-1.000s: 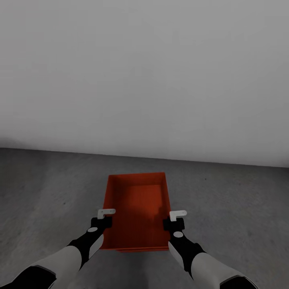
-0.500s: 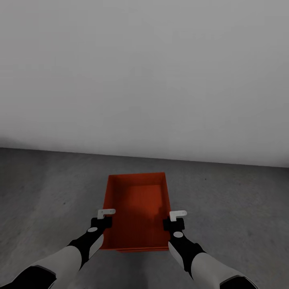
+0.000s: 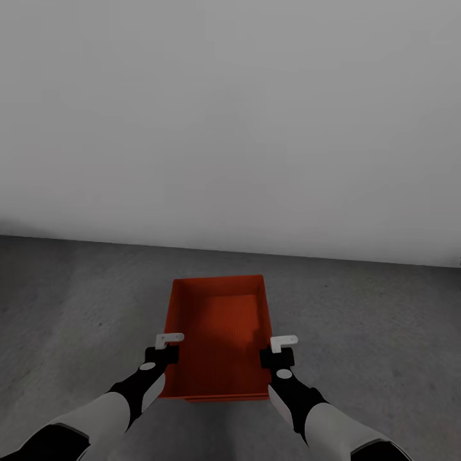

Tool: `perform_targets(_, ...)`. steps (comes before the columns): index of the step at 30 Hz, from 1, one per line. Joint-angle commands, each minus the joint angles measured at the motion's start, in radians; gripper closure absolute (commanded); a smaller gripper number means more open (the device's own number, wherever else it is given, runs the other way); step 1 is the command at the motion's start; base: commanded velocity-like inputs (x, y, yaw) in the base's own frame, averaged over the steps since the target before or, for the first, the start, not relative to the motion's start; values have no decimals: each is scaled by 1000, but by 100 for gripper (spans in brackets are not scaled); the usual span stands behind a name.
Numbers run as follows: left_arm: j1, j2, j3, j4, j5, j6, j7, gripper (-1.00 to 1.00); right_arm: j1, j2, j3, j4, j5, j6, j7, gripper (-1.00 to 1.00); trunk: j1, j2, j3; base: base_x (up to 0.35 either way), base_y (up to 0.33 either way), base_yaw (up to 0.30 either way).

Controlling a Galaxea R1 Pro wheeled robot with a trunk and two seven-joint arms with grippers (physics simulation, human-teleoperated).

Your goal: Move the two storage containers from the living room to the garage. In the garage, place one container on the floor and stack the other container on top of it (either order is fine).

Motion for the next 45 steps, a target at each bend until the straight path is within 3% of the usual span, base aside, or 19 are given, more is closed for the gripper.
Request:
perform_targets(1,-1,1,3,-3,-5,-4,6,100,-1,-15,-9,22,-20,-6,-5,100,0,0,-1,0,-76,0)
perform_targets(31,-1,-7,2,1,-6,-4,19,100,-1,-15,-7,22,-20,-6,-6,100,0,0,-1,0,-5,0)
perform_targets(37,-1,-6,3,1,-5,-4,33,100,-1,-14,-7,22,-20,-6,-7,100,23,-42,-19,0,0,0)
perform_targets(45,-1,-6,3,-1,-7,-4,35,100,-1,-13,-7,22,-20,-6,-7,100,23,-42,-19,0,0,0)
